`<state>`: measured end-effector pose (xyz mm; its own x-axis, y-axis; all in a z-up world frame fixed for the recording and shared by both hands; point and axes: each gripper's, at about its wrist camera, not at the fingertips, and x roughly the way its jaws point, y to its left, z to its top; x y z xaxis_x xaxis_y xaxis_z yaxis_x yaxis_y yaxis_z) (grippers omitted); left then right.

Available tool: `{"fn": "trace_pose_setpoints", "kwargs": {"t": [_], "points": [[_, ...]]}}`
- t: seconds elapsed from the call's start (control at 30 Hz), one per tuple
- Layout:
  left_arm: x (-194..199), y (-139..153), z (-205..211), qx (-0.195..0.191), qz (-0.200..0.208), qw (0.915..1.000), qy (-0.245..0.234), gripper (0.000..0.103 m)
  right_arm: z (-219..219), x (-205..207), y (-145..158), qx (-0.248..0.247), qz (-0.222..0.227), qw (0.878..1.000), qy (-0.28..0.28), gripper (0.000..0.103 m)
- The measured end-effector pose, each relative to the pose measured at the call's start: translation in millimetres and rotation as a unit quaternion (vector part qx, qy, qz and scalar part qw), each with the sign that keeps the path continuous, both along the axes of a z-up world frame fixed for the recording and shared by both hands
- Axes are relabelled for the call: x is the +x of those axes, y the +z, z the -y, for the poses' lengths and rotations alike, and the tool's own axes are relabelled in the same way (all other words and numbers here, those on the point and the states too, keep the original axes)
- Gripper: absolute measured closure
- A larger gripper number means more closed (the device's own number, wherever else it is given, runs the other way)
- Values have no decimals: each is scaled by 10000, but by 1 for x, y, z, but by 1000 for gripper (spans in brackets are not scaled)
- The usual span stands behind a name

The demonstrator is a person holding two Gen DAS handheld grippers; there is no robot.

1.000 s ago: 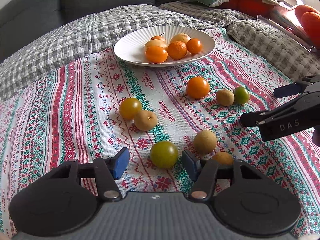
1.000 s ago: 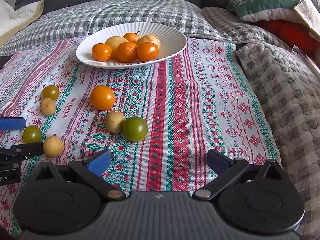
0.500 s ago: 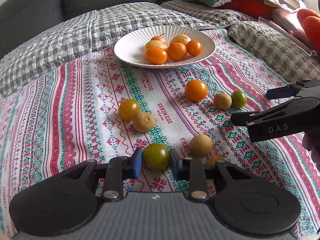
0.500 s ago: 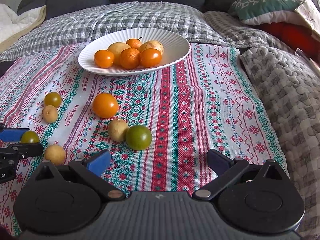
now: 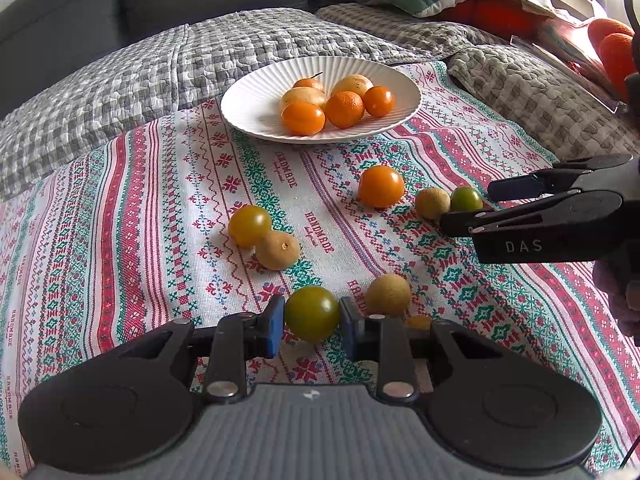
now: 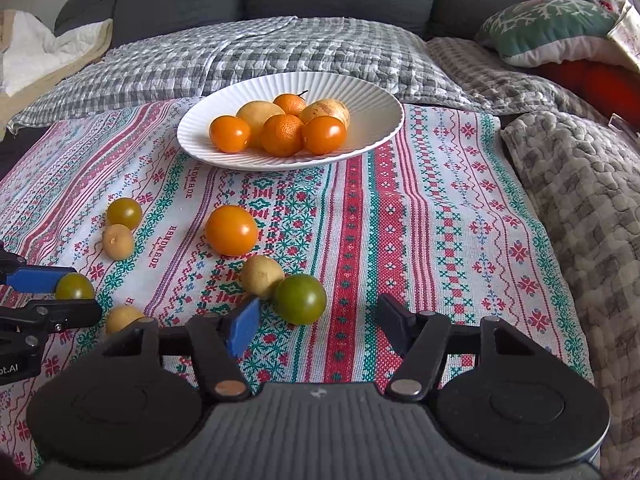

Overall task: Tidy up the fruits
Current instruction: 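Close the right gripper on another green tomato while the left holds its own, then carry the right gripper's green tomato to the plate while the left carries its own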

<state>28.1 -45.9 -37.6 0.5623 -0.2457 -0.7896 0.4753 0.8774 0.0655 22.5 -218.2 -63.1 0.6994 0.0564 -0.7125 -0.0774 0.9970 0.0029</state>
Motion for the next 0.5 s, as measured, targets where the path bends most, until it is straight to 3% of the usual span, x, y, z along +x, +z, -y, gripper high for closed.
{"fn": "trace_pose_setpoints", "kwargs": {"t": [0.27, 0.5], "points": [[1, 1, -3, -14, 15, 10000, 56, 86, -3, -1, 3, 78, 33, 9997, 237, 74], [1, 2, -3, -26, 9, 9999, 104, 86, -3, -2, 3, 67, 66, 9995, 309, 78]]}}
